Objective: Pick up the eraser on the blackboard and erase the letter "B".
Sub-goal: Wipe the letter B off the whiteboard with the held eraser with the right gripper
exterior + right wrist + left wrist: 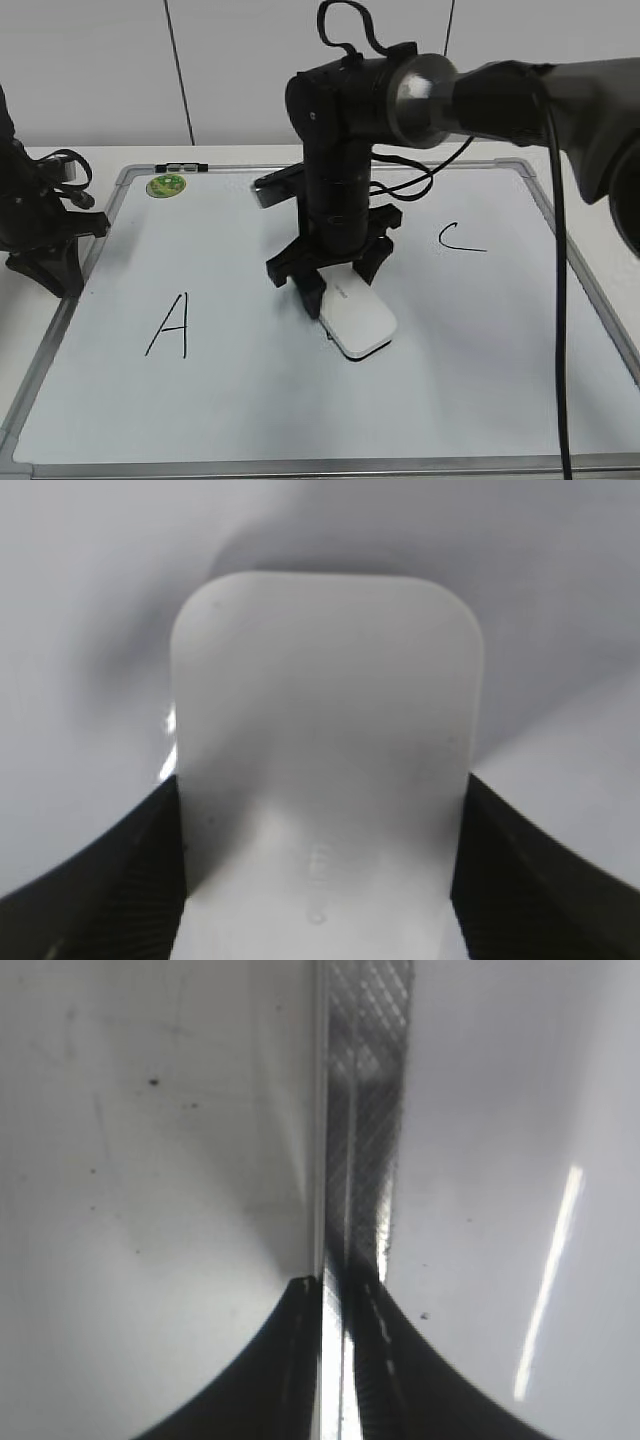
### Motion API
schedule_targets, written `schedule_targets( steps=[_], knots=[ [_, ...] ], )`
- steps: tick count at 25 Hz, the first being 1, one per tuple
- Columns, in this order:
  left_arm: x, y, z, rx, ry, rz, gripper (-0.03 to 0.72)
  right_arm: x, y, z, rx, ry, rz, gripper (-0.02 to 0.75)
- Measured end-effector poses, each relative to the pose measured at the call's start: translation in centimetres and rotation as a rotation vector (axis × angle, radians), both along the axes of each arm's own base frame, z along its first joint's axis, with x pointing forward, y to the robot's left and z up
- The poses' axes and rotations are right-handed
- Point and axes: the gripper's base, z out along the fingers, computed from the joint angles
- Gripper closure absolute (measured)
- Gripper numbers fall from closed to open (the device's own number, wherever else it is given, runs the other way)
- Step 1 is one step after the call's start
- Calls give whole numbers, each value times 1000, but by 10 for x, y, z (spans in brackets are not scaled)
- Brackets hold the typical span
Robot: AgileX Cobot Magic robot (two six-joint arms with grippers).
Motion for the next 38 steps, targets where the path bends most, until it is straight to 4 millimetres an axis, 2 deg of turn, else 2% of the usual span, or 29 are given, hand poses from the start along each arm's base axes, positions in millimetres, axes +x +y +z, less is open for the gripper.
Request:
schedule_targets(
  steps=[6,9,29,38],
  knots=[
    [0,0,0,-2,0,1,587,-13,29,2,55,8,49,209],
    [0,0,0,-2,0,1,587,-16,35,1,55,8,64,209],
    [0,0,0,5,0,-3,586,-8,26,-1,33,-1,27,209],
    [0,1,0,10,0,-6,578,13,-1,0,46,-5,-73,209]
  ],
)
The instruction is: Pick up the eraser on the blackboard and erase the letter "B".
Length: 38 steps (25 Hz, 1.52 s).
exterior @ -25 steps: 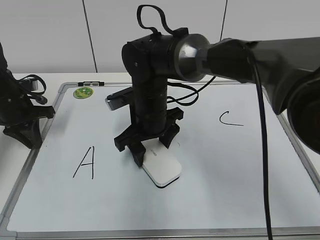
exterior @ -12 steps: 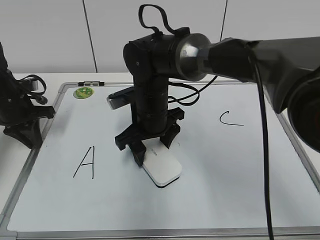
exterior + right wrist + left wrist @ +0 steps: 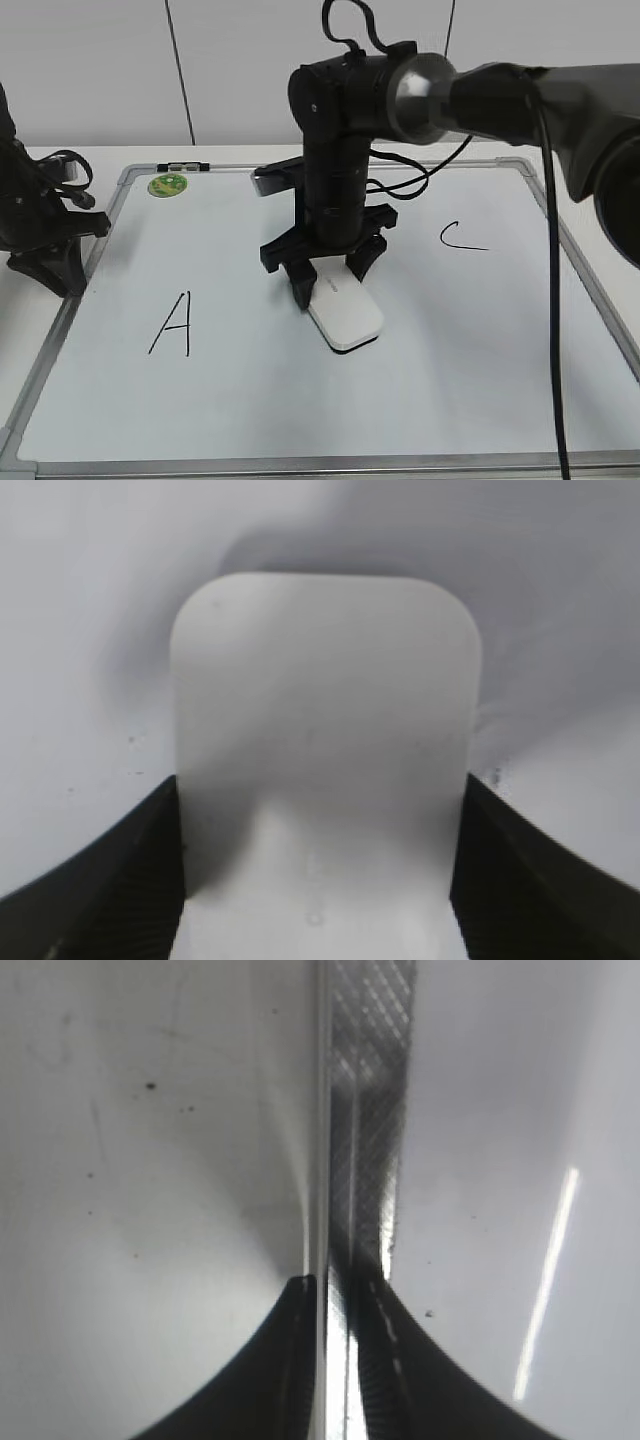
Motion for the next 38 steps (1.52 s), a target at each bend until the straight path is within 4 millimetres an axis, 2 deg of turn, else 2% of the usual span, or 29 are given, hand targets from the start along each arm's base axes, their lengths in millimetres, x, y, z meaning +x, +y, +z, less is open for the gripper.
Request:
schedule_targets(
  steps=[12,19,23,25,29,38],
  knots=[
    [0,0,0,3,0,-2,568,31,-50,1,8,-5,-142,209],
    [0,0,0,3,0,-2,565,37,-62,4,6,-22,-166,209],
    [0,0,0,3,0,-2,564,40,-78,16,-57,-77,-161,209],
    [0,0,0,3,0,-2,562,41,-89,34,-55,-113,-176,209],
    [0,0,0,4,0,-3,559,34,-117,63,-66,-157,-240,209],
    [0,1,0,6,2,-5,554,18,-204,58,-125,-68,-438,209]
  ],
)
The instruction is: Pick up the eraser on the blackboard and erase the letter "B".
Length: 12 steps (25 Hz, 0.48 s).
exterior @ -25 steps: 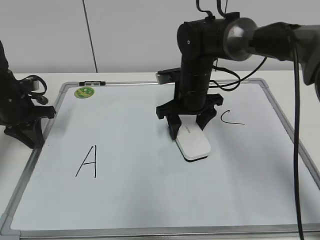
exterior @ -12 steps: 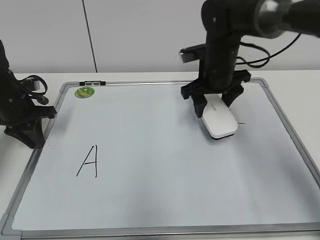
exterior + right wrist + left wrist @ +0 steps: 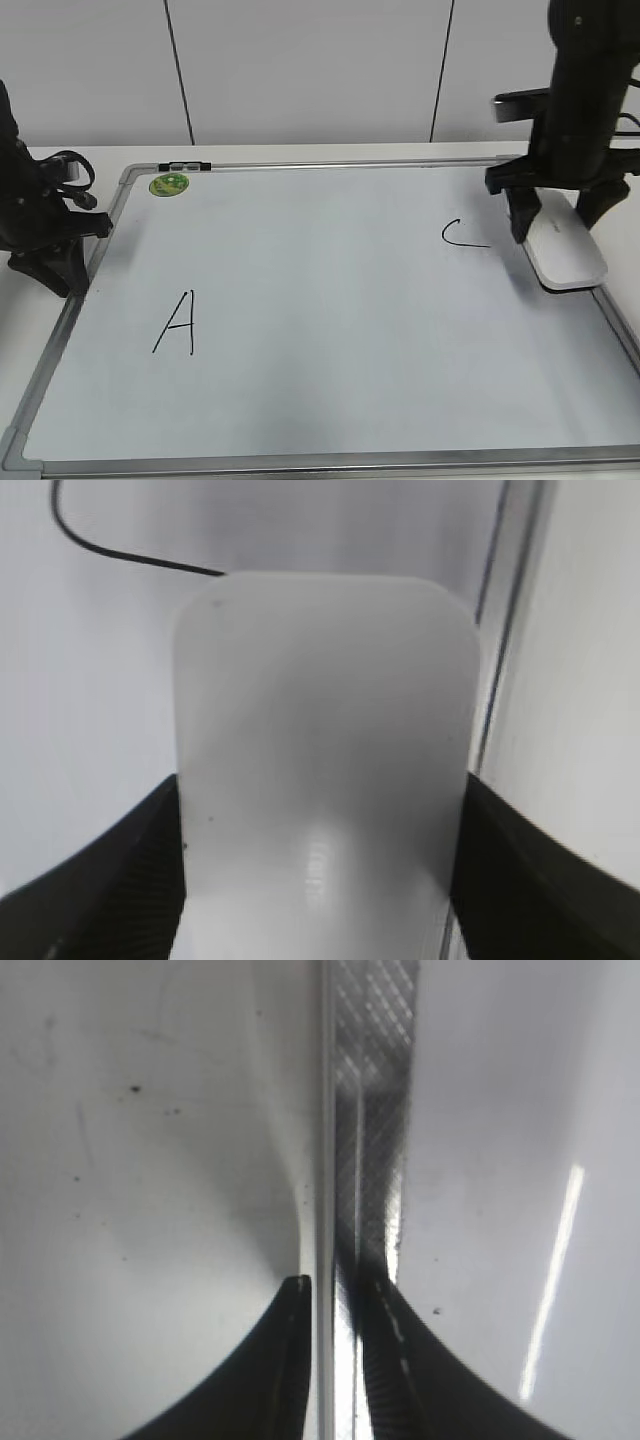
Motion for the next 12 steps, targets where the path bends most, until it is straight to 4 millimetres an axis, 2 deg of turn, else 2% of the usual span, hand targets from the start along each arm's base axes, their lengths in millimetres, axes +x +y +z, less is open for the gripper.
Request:
schedule_targets(
  steps=[5,10,12],
  knots=[
    [0,0,0,1,0,-1,554,-10,-31,-3,56,45,-58,209],
    [0,0,0,1,0,-1,554,-25,-41,-26,89,145,-42,209],
    [0,0,0,0,0,0,554,-27,-43,-29,81,157,-37,209]
  ],
)
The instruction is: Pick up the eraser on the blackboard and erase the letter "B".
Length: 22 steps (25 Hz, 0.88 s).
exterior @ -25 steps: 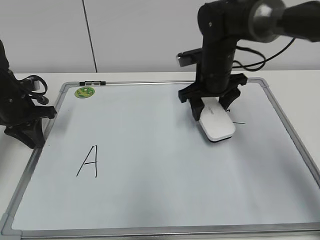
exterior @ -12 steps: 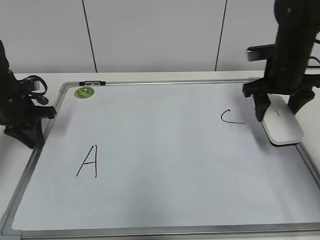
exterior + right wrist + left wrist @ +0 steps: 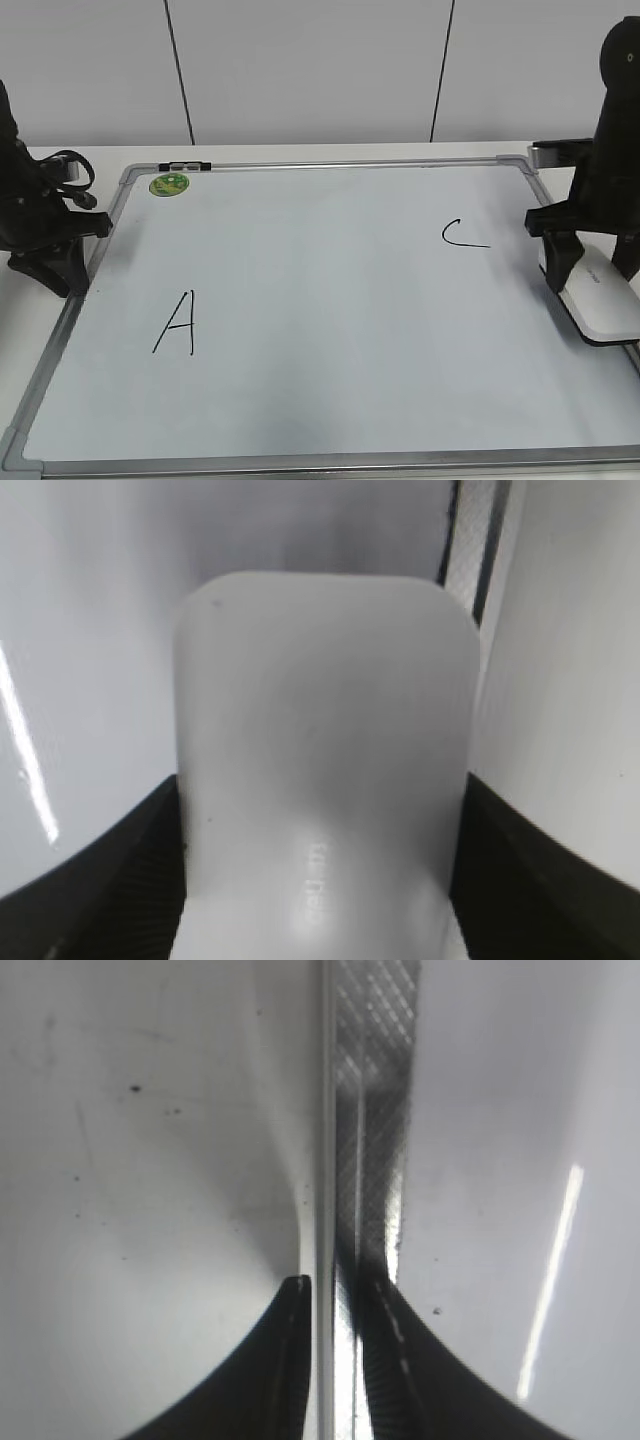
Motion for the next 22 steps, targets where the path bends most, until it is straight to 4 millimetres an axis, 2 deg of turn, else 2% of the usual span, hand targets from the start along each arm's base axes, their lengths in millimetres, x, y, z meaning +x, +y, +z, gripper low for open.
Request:
schedule_targets(
  steps=[18,22],
  knots=[
    [0,0,0,-3,0,2,552,8,-3,4,-34,-63,27,209],
    [0,0,0,-3,0,2,552,11,-3,-10,-35,-38,28,209]
  ],
)
